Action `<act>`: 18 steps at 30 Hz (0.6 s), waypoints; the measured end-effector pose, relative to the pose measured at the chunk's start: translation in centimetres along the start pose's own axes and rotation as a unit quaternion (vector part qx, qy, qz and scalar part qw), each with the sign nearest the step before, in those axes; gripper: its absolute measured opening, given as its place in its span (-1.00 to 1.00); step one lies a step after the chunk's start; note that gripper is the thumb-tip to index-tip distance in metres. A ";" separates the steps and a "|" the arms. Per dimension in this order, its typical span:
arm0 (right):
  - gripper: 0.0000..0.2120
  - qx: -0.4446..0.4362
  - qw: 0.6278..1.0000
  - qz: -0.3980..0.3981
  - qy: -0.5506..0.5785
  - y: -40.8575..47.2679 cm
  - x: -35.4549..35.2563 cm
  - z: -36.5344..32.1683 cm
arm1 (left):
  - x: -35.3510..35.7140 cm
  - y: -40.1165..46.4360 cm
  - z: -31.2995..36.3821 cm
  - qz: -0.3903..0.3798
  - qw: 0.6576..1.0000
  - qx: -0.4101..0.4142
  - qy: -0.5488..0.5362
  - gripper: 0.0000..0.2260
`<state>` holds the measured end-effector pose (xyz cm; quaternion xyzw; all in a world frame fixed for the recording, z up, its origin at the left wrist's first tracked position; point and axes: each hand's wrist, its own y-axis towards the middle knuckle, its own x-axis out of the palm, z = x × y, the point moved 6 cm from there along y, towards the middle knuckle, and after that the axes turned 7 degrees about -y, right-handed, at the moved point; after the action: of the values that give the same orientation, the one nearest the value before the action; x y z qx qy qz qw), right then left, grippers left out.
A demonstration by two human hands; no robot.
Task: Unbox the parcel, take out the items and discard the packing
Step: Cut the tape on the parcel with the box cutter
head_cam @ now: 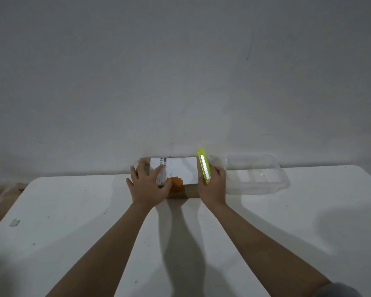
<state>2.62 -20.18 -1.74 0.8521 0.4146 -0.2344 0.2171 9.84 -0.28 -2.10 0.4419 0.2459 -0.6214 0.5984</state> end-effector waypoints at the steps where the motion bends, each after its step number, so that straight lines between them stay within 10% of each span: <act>1: -0.58 0.002 1.000 -0.013 0.006 0.0 0.5 -0.1 | -0.1 0.0 -0.1 -0.004 1.000 -0.003 0.004 -0.43; 18: -0.45 -0.012 0.999 -0.040 0.022 -3.5 -2.2 -0.9 | -4.7 -3.3 2.1 0.041 0.997 0.058 -0.038 -0.31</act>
<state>-1.19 -18.99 -0.37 0.8372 0.4555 -0.2192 0.2090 5.60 0.93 2.13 0.4615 0.1681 -0.6263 0.6053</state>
